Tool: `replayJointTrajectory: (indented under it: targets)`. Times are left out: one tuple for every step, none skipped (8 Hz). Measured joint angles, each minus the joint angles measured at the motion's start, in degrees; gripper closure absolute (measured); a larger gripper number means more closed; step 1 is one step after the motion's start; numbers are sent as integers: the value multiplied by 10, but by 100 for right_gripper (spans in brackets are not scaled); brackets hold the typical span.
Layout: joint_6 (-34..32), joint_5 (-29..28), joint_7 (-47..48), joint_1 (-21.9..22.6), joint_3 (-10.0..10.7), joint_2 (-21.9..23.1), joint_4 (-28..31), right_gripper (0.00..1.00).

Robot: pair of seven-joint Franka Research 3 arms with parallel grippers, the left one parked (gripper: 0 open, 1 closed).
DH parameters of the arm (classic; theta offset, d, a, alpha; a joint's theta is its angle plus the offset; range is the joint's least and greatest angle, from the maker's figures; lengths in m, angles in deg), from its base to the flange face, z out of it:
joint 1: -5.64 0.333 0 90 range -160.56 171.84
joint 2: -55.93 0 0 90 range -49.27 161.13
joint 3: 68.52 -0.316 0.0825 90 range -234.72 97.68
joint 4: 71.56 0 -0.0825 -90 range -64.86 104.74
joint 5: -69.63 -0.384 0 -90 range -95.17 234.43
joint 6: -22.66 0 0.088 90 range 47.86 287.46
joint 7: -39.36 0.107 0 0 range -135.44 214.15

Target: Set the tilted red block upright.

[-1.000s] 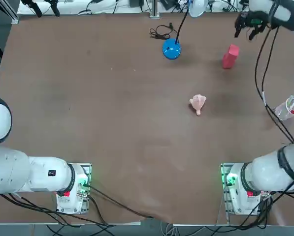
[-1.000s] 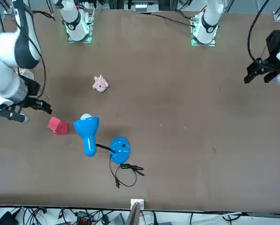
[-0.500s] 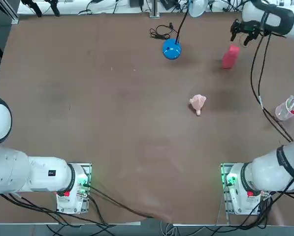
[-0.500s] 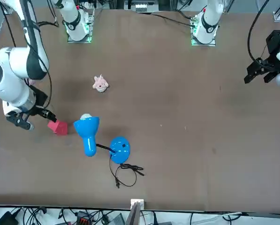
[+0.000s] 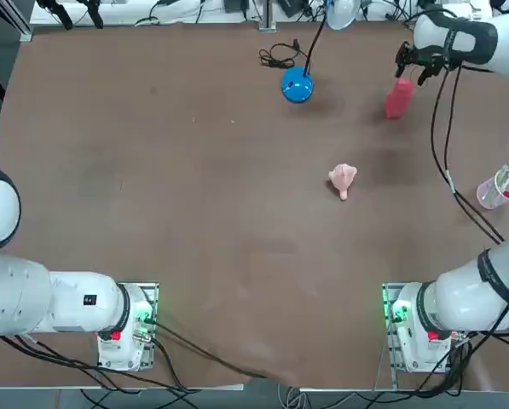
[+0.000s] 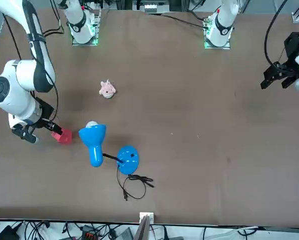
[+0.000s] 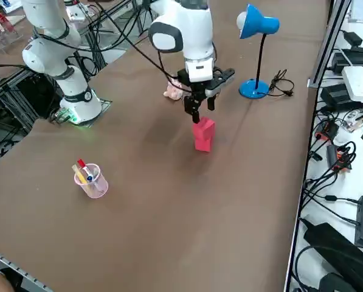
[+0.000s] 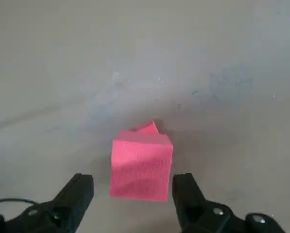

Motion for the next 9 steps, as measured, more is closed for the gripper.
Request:
replayJointTrajectory:
  targets:
    - [3,0,1,0,0,-5,0,1]
    - [7,0,2,0,0,-9,0,1]
    - [11,0,2,-1,0,-14,0,1]
    - [15,0,3,-1,0,-18,0,1]
    - [18,0,3,-1,0,-21,0,1]
    - [21,0,3,-1,0,-23,0,0]
    - [22,0,3,-1,0,-26,0,0]
    - [23,0,3,-2,0,-30,0,0]
    - [24,0,3,-3,0,-32,0,1]
